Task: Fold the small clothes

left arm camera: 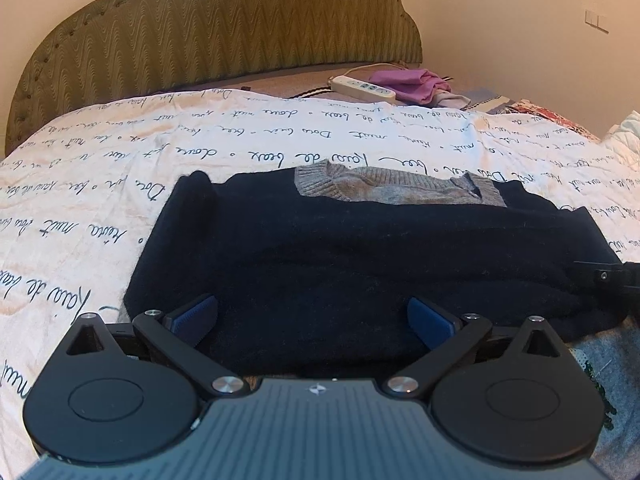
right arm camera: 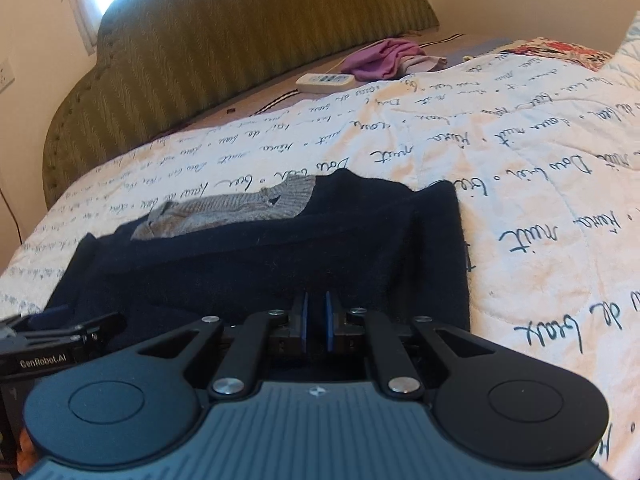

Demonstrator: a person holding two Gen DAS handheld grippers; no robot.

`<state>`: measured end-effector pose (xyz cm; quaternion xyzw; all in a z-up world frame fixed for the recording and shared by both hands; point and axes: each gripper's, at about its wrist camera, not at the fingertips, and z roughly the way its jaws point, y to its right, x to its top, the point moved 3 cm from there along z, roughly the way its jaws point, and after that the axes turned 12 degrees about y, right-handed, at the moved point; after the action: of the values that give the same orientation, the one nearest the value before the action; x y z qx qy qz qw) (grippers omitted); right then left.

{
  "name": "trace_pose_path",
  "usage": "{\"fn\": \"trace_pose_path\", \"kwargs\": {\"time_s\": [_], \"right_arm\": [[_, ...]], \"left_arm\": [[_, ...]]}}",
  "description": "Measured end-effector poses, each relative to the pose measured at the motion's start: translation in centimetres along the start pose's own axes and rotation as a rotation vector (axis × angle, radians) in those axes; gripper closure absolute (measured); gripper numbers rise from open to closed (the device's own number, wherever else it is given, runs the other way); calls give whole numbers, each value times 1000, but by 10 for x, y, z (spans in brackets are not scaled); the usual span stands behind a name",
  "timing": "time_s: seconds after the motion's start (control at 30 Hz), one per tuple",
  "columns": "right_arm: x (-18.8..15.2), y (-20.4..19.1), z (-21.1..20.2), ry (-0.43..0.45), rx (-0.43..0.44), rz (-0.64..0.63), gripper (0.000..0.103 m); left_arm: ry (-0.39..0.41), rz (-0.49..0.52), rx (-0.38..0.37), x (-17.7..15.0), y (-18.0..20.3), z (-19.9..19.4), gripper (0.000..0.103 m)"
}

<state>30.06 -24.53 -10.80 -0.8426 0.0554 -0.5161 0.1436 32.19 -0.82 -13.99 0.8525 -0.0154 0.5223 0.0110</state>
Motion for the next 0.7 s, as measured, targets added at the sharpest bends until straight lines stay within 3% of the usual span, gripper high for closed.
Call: {"fn": "trace_pose_path", "kwargs": {"time_s": [0.13, 0.23, 0.33, 0.37, 0.4, 0.7], "right_arm": [[7, -14, -26, 32, -46, -64, 94], [4, -17, -52, 27, -41, -24, 90], [-3, -24, -68, 11, -36, -42, 60], [-4, -26, -74, 22, -25, -50, 42], [-6, -29, -79, 38, -14, -56, 34], [-6, -35, -84, 146, 127, 46, 35]], "left_arm": [[5, 45, 14, 3, 2, -8, 0], [-12, 0, 18, 5, -2, -18, 1], [8, 12, 8, 9, -2, -33, 2], [21, 13, 3, 10, -3, -40, 2], [28, 13, -4, 9, -4, -45, 2], [62, 27, -54, -1, -18, -56, 2]]}}
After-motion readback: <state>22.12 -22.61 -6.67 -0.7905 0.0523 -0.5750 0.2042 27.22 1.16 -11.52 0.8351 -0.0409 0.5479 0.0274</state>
